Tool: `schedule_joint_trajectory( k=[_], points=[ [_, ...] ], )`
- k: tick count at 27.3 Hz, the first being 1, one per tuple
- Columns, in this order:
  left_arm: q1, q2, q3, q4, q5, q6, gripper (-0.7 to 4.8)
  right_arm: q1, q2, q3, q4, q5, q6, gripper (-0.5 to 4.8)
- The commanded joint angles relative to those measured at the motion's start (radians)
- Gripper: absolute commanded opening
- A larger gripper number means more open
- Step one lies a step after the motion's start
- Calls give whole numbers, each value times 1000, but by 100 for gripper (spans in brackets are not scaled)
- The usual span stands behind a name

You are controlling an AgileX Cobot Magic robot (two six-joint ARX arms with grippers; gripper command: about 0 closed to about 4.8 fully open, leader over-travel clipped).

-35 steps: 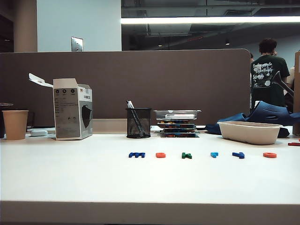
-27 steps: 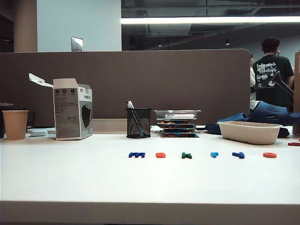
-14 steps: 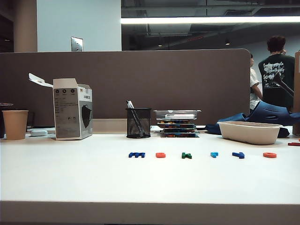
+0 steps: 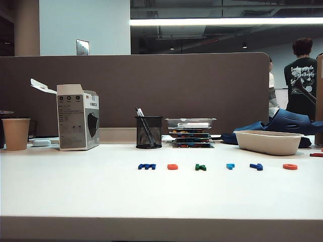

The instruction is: Select the appropriate letters from the row of letter magnets placed on the table to arrange into the word "sky".

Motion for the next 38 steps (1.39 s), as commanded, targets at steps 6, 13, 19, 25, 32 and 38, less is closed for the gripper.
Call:
schedule_joint_trajectory(
  k=[6,13,19,25,32,38],
  points=[
    [1,26,318,-391,186,-6,-5,2,-6,-6,19,5,-2,-5],
    [1,224,623,-618,334,-5,-5,2,-6,-6,19,5,-2,-5],
    [-68,529,997,-887,321,-140,-5,2,-6,-6,19,5,-2,-5],
    [-225,662,1103,-974,286,-265,-5,2,-6,-6,18,5,-2,-5],
    [-492,760,1113,-986,13,-379,-5,2,-6,-6,18,5,-1,-5],
    [-607,867,1113,-978,-105,-489,-5,1,-6,-5,18,5,7,-5]
  ],
)
